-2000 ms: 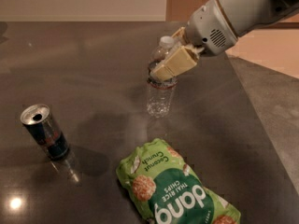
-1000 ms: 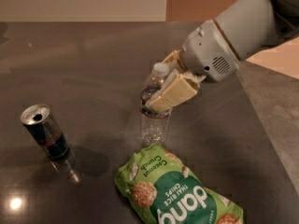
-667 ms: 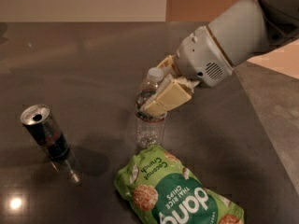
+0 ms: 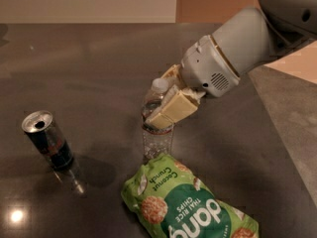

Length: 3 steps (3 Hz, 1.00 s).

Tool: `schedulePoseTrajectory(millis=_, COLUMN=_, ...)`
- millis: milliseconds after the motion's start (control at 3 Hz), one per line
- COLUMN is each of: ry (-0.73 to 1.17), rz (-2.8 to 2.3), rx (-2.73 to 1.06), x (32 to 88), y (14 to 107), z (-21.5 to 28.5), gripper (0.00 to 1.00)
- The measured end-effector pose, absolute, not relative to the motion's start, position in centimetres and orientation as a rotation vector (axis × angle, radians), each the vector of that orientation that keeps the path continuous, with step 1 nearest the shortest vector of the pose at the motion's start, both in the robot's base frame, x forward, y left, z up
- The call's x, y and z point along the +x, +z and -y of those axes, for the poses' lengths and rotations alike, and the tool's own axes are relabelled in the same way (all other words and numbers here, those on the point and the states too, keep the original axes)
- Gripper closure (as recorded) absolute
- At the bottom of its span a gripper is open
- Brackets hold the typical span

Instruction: Move water bottle near green rice chip bag

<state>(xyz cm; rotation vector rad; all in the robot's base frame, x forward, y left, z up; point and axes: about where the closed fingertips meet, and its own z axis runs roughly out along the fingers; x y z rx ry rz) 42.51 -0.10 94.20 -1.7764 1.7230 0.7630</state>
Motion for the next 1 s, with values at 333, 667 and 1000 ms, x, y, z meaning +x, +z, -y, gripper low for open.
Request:
schedulePoseTrajectory(millis=333, ry=0.761, rz=-1.72, rx=-1.78, x=42.4, y=94.32, z=-0.07, gripper=0.36)
schedulePoseTrajectory(millis=667, ry=0.759, rz=-1.717, rx=-1.784, x=42.28, y=94.4, z=-0.25, gripper=0.13)
schedulePoseTrajectory(millis=1000, ry=0.757, rz=-1.714, rx=-1.788, x=42.18, y=94.47, z=-0.41, gripper=0.0)
